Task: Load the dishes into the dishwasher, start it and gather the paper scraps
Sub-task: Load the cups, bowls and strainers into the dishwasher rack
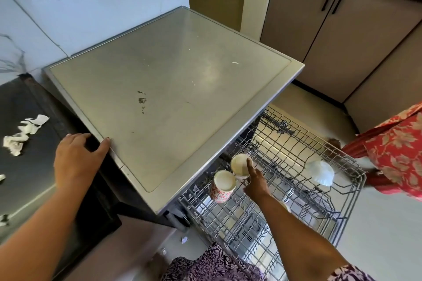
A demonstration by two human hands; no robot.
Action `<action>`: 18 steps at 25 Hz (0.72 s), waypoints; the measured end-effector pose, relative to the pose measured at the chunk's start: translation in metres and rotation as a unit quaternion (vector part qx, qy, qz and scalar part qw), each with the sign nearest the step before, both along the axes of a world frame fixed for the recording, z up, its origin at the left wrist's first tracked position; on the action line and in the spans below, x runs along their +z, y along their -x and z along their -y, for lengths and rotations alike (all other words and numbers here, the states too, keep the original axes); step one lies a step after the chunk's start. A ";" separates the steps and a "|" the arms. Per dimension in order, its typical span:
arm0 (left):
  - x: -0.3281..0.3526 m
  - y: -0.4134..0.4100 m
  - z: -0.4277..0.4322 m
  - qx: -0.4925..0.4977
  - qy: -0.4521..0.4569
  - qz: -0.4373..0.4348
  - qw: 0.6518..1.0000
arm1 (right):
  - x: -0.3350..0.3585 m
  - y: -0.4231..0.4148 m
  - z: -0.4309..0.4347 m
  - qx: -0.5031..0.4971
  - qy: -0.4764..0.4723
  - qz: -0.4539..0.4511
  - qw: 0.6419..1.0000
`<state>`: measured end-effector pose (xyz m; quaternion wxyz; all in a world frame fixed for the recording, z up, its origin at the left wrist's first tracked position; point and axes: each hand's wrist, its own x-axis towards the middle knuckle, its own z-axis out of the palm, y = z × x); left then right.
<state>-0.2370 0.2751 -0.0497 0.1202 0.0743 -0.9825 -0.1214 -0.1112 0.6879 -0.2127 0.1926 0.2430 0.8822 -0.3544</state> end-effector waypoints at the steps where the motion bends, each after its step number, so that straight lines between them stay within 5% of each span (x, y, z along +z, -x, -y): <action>1: 0.000 0.000 0.000 -0.002 -0.004 -0.002 1.000 | 0.003 -0.004 0.000 -0.006 0.000 -0.007 1.000; 11: 0.014 -0.013 -0.013 -0.018 -0.090 -0.017 0.996 | 0.028 -0.089 -0.007 -0.093 -0.053 -0.052 0.993; 18: 0.021 -0.093 -0.017 -0.125 -0.143 -0.027 0.981 | 0.066 -0.123 0.056 -0.123 -0.060 -0.074 0.988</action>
